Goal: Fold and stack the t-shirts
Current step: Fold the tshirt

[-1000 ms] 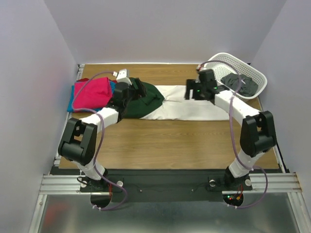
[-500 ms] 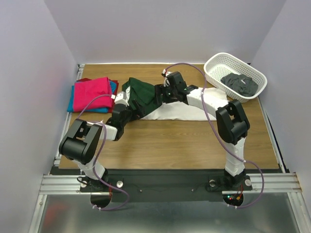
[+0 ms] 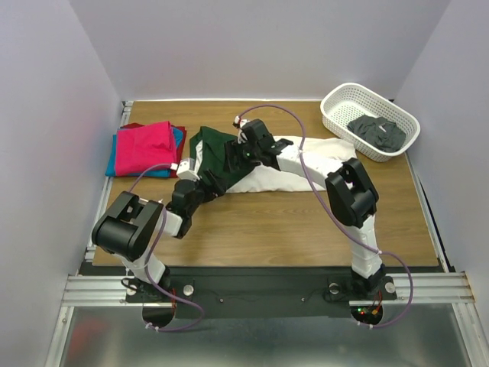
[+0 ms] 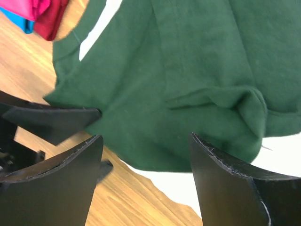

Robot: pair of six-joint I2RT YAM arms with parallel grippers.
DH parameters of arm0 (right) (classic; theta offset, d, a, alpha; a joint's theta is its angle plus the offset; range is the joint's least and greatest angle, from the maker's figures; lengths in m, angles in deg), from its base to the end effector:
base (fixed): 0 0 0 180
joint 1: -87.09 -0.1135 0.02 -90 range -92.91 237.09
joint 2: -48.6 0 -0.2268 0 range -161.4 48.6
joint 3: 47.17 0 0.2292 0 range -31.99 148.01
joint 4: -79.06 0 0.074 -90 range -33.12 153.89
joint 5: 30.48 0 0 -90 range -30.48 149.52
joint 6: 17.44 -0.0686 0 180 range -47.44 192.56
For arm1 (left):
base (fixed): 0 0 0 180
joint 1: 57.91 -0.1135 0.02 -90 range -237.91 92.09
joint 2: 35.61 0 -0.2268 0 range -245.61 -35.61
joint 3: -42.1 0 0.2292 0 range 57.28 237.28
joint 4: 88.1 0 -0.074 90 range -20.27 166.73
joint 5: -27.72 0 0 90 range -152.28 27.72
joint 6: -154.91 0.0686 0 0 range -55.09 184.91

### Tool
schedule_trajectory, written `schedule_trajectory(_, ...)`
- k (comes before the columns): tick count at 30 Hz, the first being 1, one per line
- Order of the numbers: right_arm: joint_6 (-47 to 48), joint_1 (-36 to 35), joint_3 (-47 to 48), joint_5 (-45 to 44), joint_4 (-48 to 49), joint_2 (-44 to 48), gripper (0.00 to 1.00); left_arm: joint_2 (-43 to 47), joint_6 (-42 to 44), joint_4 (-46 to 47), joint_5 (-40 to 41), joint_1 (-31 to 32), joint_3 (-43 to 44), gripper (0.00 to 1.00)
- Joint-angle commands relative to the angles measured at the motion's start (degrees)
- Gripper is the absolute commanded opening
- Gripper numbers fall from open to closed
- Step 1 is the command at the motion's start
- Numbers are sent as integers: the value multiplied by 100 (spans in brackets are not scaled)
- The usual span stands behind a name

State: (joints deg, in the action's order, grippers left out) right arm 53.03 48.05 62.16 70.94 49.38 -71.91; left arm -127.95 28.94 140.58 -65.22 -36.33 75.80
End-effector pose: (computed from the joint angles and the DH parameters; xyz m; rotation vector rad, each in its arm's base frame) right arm 0.3540 0.3046 0.1721 -0.5110 2.3296 0.7406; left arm 0.2674 -0.1095 0.1197 -0.1879 1.7997 -0.7719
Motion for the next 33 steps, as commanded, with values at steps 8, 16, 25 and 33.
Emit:
schedule_trajectory(8, -165, -85, 332, -149, 255, -482, 73, 751, -121, -66, 56, 311, -736, 93)
schedule_trajectory(16, -235, -129, 288, -351, 255, -544, 59, 1182, -16, -435, 162, 329, -894, 93)
schedule_trajectory(25, -464, -138, 631, -553, 281, -790, 30, 1657, 116, -892, 424, 347, -947, 93)
schedule_trajectory(33, -886, -138, 1017, -878, 737, -764, 56, 1754, 90, -919, 435, 355, -1009, 93)
